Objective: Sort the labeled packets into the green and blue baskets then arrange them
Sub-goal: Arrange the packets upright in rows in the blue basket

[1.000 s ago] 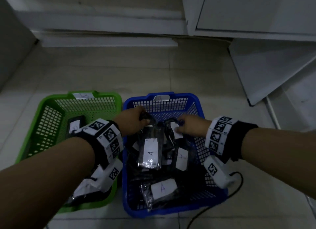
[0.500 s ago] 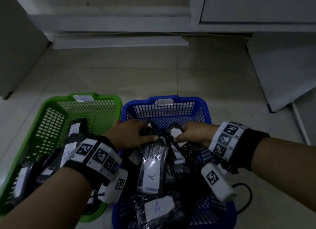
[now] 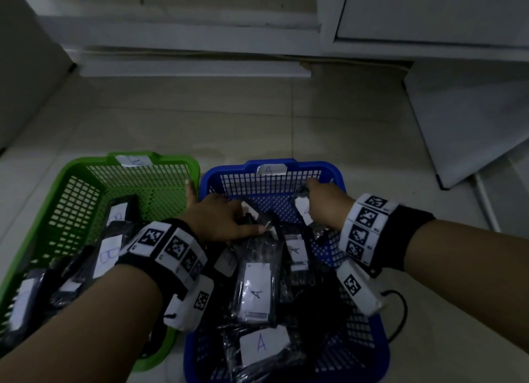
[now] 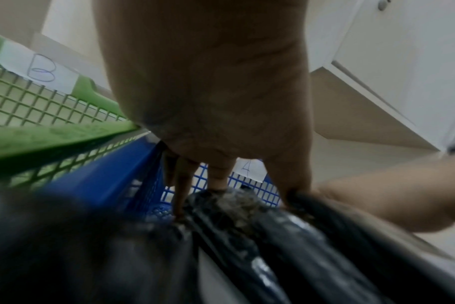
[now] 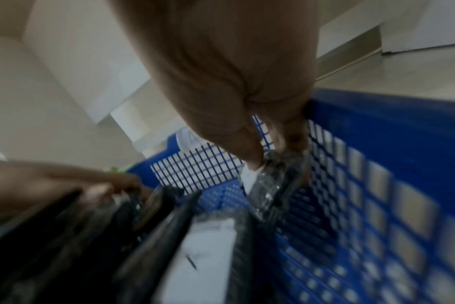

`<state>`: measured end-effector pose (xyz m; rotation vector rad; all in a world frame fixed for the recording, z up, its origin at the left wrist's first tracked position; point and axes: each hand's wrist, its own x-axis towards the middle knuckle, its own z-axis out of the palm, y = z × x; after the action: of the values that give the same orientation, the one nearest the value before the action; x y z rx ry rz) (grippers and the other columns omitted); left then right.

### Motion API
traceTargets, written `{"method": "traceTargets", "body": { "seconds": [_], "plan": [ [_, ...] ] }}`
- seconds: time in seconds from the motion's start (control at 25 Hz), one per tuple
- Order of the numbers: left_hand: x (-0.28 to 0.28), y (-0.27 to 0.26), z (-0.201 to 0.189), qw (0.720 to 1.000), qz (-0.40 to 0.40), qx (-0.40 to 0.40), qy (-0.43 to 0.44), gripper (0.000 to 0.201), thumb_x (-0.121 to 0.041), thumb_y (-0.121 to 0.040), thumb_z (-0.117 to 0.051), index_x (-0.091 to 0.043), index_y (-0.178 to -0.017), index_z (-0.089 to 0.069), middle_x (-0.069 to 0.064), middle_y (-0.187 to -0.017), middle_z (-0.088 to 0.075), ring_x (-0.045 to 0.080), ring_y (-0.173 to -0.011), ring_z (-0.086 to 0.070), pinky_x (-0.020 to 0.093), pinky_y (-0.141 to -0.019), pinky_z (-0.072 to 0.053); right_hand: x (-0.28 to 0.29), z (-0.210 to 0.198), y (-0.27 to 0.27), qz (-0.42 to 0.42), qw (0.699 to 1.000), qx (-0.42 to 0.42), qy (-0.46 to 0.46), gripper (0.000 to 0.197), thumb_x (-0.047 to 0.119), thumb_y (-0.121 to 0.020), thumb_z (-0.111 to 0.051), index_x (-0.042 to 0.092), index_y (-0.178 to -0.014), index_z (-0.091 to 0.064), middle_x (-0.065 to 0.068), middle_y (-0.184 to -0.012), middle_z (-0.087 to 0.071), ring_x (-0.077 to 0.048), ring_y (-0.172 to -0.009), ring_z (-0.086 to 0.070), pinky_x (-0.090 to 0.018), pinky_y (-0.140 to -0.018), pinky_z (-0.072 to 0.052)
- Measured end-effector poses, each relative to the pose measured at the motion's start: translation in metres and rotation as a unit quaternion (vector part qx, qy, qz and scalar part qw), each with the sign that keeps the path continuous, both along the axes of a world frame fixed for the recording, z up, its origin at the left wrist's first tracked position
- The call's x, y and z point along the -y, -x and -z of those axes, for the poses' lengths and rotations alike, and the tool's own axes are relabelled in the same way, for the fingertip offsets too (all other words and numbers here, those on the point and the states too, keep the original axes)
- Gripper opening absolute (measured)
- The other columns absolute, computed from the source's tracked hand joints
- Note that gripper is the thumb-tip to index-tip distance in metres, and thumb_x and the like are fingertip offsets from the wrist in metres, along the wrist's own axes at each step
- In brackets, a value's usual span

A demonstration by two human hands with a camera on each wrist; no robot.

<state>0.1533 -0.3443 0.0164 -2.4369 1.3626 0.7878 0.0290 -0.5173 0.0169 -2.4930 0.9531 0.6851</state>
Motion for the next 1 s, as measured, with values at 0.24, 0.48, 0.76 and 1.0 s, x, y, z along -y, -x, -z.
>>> {"method": "traceTargets", "body": {
  "seconds": [0.24, 0.48, 0.76, 1.0],
  "plan": [
    [0.002, 0.003, 0.001, 0.998, 0.050, 0.029, 0.026, 0.079, -0.081, -0.078, -0.020, -0.030, -0.131, -0.051, -0.007, -0.147, -0.042, 0.019, -0.144, -0.024, 0.065, -0.105, 0.022, -0.012, 0.003, 0.021, -0.096, 0.995, 0.026, 0.031, 0.041, 0.007, -0.086, -0.060, 0.008, -0.123, -0.044, -0.019, -0.132, -0.034, -0.030, -0.097, -0.050, -0.027, -0.070, -0.042],
    [0.001, 0.000, -0.002, 0.997, 0.045, 0.002, 0.061, 0.097, -0.090, -0.055, -0.011, -0.034, -0.115, -0.063, -0.006, -0.134, -0.053, 0.018, -0.137, -0.035, 0.064, -0.105, 0.024, -0.019, 0.019, 0.017, -0.040, 0.999, 0.029, 0.020, 0.052, 0.011, -0.086, -0.062, 0.004, -0.132, -0.038, -0.021, -0.138, -0.029, -0.036, -0.111, -0.051, -0.035, -0.089, -0.047],
    [0.000, -0.005, 0.003, 0.982, -0.030, -0.101, 0.157, 0.068, -0.089, -0.045, -0.033, -0.030, -0.075, -0.049, -0.012, -0.084, -0.055, 0.009, -0.102, -0.056, 0.055, -0.112, 0.021, -0.019, 0.021, 0.024, -0.230, 0.973, -0.008, 0.030, 0.056, 0.042, -0.085, -0.059, 0.018, -0.134, -0.047, -0.014, -0.129, -0.033, -0.032, -0.121, -0.031, -0.035, -0.101, -0.031],
    [-0.004, -0.003, 0.005, 0.963, -0.042, -0.190, 0.188, 0.060, -0.071, -0.064, -0.062, -0.030, -0.104, -0.045, -0.009, -0.104, -0.065, 0.011, -0.109, -0.056, 0.043, -0.119, -0.003, -0.018, 0.024, 0.023, -0.206, 0.978, -0.038, -0.018, 0.072, 0.042, -0.074, -0.074, 0.016, -0.134, -0.045, -0.015, -0.139, -0.029, -0.035, -0.130, -0.028, -0.038, -0.108, -0.033]
  ]
}}
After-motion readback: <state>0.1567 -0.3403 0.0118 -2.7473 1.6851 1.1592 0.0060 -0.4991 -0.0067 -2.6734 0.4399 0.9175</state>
